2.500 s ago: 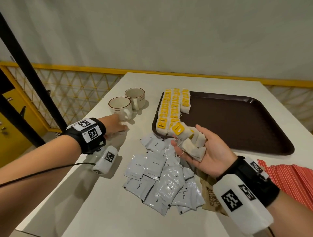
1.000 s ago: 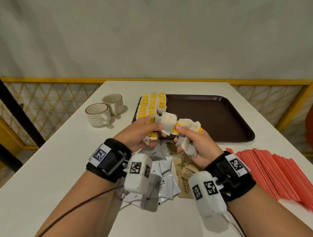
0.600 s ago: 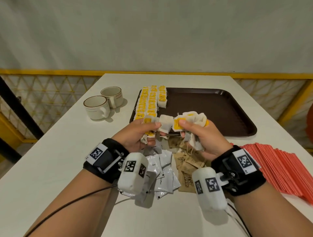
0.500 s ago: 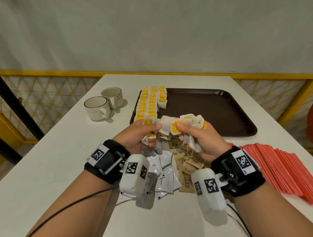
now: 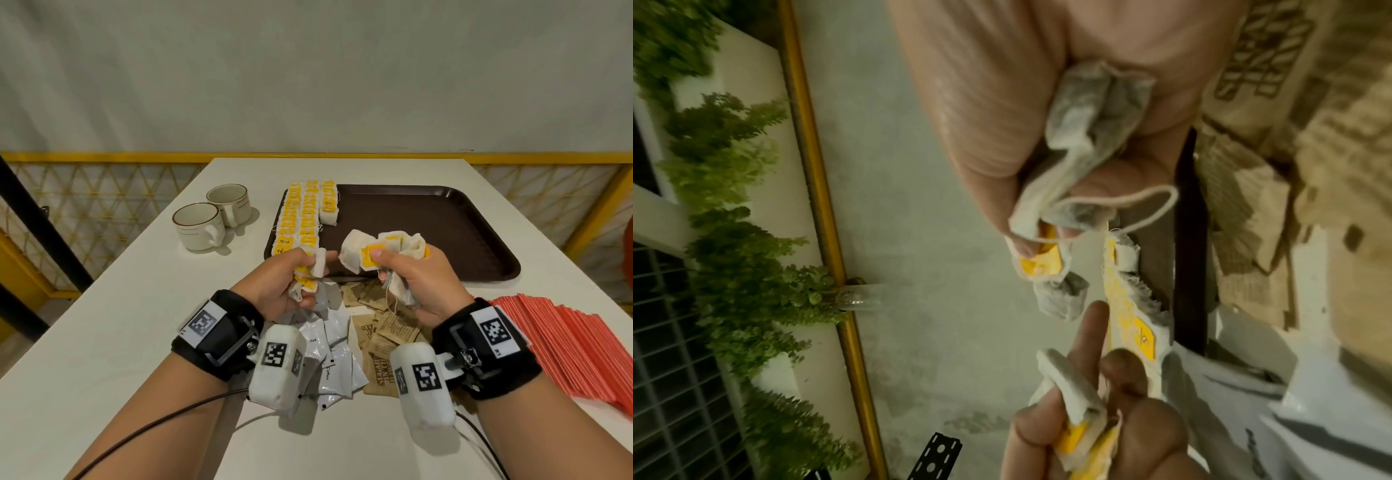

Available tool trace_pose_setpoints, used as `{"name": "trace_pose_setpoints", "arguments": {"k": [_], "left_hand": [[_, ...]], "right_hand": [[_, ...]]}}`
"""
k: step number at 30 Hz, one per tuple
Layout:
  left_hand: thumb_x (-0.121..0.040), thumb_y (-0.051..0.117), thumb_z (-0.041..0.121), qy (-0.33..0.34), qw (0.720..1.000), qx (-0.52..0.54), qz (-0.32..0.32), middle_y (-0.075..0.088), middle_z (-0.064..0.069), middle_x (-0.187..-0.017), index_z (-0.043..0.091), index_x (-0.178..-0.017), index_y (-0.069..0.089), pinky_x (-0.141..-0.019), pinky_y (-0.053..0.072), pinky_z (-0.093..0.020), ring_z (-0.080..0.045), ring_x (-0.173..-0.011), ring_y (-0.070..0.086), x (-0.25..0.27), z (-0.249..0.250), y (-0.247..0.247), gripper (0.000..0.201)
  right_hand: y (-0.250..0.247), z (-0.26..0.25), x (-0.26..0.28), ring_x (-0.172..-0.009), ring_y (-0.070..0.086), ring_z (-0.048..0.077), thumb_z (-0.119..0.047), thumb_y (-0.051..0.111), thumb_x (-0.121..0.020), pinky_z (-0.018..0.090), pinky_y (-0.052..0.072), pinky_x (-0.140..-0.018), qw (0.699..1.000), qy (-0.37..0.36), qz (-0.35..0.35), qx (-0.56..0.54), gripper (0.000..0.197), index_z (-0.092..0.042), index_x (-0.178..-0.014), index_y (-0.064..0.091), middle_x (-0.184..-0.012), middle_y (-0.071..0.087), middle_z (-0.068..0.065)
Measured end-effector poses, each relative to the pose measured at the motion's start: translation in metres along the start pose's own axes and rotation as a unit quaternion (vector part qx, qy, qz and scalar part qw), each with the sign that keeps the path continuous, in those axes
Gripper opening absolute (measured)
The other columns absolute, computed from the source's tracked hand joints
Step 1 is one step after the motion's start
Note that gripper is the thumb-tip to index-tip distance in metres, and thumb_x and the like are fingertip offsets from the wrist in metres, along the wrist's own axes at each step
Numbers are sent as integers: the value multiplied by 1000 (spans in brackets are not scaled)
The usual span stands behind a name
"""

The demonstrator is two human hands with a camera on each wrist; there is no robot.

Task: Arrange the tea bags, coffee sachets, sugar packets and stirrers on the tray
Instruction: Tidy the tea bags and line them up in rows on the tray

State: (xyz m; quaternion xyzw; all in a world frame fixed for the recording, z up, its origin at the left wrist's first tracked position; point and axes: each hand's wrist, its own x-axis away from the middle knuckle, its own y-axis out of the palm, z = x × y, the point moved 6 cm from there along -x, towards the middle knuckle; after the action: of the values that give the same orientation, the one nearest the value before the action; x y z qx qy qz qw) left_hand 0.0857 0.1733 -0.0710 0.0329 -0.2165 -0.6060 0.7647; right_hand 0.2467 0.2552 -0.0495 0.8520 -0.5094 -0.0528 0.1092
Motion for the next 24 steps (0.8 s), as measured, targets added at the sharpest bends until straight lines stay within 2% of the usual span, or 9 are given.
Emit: {"name": "trace_pose_setpoints", "arguments": {"k": [2,4,7,10,12,16,20,22,24], "left_hand": [[-98,36,13,9,998,-50,28,47,-8,-79,6,-127,55,-40,29,-20,-11,-48,42,0,3,-5,36],[-98,41,11,26,993,-103,45,49,-12,-83,-3,-131,49,-40,30,-21,-10,-43,47,1,6,-10,37],[-96,47,5,64,983,-166,39,53,-14,-84,-10,-122,52,-41,35,-20,-9,-45,47,2,10,-10,31],[-92,56,4,108,973,-191,75,59,-16,-85,1,-108,64,-37,34,-17,-10,-47,49,2,15,-14,18],[-87,65,6,138,965,-189,115,62,-16,-85,5,-96,65,-40,37,-19,-13,-53,51,3,19,-19,10],[-81,72,11,240,915,-241,218,53,0,-66,12,-78,54,-46,37,-11,4,-46,45,9,34,-29,19],[-85,66,7,274,894,-310,174,57,-2,-71,15,-77,54,-57,38,-14,1,-55,49,9,37,-18,16],[-86,61,3,274,891,-335,137,61,4,-76,14,-77,61,-63,40,-12,2,-63,53,9,36,-10,15],[-88,58,1,256,895,-348,112,64,7,-77,14,-77,69,-60,39,-10,3,-60,52,10,33,-4,19]], "right_hand": [[-1,-2,0,-60,65,6,-3,70,-81,20,52,-58,1000,-5,2,11,13,-8,-93,68,-69,70,-2],[-2,-4,1,-59,64,7,-3,71,-80,21,52,-58,999,-10,-3,30,12,-9,-91,68,-68,70,-2],[1,-5,2,-57,62,8,-2,70,-81,23,52,-57,996,-17,-29,77,11,-11,-87,69,-66,70,-2],[9,-2,5,-60,62,9,-1,71,-80,25,51,-62,990,-28,-67,125,10,-10,-85,69,-70,69,1],[10,-1,5,-63,62,9,-2,73,-79,26,51,-64,985,-44,-64,157,11,-11,-85,70,-73,69,2],[7,-3,3,-65,64,7,-1,73,-78,23,49,-63,988,-56,-48,137,14,-12,-87,70,-75,72,1],[10,-4,4,-63,63,6,0,72,-79,23,49,-63,989,-60,-50,129,14,-11,-87,70,-76,71,2],[10,-5,5,-62,62,3,0,72,-79,21,49,-63,985,-70,-51,147,14,-12,-86,70,-73,69,-2],[11,-6,6,-62,63,1,0,73,-78,19,48,-62,984,-76,-55,151,15,-14,-84,70,-69,69,-6]]}}
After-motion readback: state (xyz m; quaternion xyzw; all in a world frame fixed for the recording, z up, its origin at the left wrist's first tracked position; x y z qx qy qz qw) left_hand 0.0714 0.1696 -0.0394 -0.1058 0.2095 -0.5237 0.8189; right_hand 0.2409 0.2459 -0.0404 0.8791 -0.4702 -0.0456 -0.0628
